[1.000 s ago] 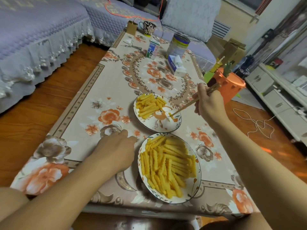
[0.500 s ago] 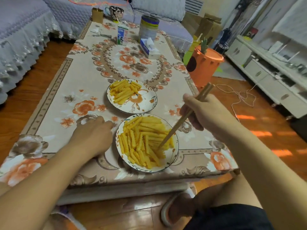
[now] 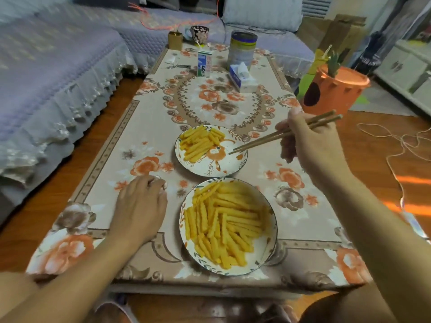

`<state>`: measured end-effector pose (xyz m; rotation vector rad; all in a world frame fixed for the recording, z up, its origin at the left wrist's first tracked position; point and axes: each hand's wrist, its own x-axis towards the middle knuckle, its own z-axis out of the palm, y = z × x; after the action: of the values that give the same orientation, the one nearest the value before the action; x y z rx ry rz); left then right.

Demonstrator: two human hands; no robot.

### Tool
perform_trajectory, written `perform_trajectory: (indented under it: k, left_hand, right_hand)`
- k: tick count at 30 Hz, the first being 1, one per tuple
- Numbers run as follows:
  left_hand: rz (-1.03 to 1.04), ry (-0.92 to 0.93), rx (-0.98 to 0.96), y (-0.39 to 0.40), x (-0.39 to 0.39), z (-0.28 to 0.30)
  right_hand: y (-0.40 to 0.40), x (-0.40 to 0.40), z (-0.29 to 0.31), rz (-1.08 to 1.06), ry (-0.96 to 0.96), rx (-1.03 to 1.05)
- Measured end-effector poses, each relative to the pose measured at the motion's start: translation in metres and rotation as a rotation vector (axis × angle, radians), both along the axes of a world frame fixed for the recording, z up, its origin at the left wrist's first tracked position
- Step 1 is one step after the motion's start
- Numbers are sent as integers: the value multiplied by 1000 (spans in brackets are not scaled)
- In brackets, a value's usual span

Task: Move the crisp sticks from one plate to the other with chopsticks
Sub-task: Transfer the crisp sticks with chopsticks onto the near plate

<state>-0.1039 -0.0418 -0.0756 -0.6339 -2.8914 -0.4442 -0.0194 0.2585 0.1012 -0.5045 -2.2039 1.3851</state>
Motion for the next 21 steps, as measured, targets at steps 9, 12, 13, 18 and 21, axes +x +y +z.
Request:
perform_trajectory:
  k: [9,12,13,18,21]
  left_hand:
    - [61,-18,-1,2,-6,-2]
    - [70,-25,-8,2,-6,-3]
    - [72,-26,-8,2,-6,-3]
    - [76,-17,-18,3,-6,-3]
    - [78,-14,-11,2,-6,-3]
  right_hand:
    - [4,-100,-49,48,48,80]
    - [0,-112,-58,64,51,100]
    - [-1,-115,-60,67,43,107]
    - [-3,-121,-63,48,31,89]
    - [-2,-118,-60,23,37,58]
